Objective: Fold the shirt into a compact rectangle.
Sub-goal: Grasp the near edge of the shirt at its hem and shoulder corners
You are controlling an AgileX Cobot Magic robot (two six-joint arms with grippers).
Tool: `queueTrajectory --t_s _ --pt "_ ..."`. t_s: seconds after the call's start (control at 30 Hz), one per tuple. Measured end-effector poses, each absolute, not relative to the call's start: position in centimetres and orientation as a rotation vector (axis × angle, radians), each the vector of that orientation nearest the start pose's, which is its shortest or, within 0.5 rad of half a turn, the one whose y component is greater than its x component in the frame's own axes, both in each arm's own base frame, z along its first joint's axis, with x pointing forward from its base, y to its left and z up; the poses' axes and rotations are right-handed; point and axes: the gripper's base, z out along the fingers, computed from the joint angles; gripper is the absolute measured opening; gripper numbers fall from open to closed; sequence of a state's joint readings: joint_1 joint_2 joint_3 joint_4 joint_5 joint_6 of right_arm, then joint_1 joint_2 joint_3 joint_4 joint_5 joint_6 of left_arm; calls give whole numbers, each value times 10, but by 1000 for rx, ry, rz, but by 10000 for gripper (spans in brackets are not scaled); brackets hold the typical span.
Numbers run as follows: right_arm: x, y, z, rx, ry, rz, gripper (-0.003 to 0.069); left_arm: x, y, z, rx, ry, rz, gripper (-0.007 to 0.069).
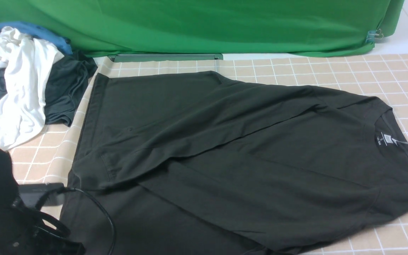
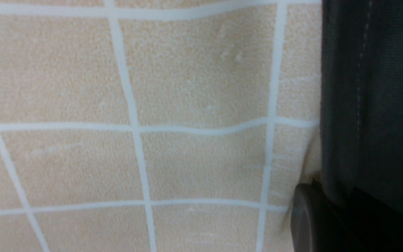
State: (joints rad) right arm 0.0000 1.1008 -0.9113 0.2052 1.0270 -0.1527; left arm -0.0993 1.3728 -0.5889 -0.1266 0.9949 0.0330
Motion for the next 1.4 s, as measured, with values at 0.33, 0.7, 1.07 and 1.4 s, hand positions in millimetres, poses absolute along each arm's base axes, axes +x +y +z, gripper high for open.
queueTrajectory --t_s 0.33,0.7,1.07,1.4 --pt "234 3 252 55 2971 117 261 152 -23 214 54 3107 -139 20" --pt "267 3 190 155 3090 133 592 150 -21 219 32 3067 -118 20" --pt "278 4 153 199 3180 155 584 151 -21 219 28 3057 -119 20" --pt "279 1 155 28 3164 122 57 159 -23 227 -6 2987 -141 20"
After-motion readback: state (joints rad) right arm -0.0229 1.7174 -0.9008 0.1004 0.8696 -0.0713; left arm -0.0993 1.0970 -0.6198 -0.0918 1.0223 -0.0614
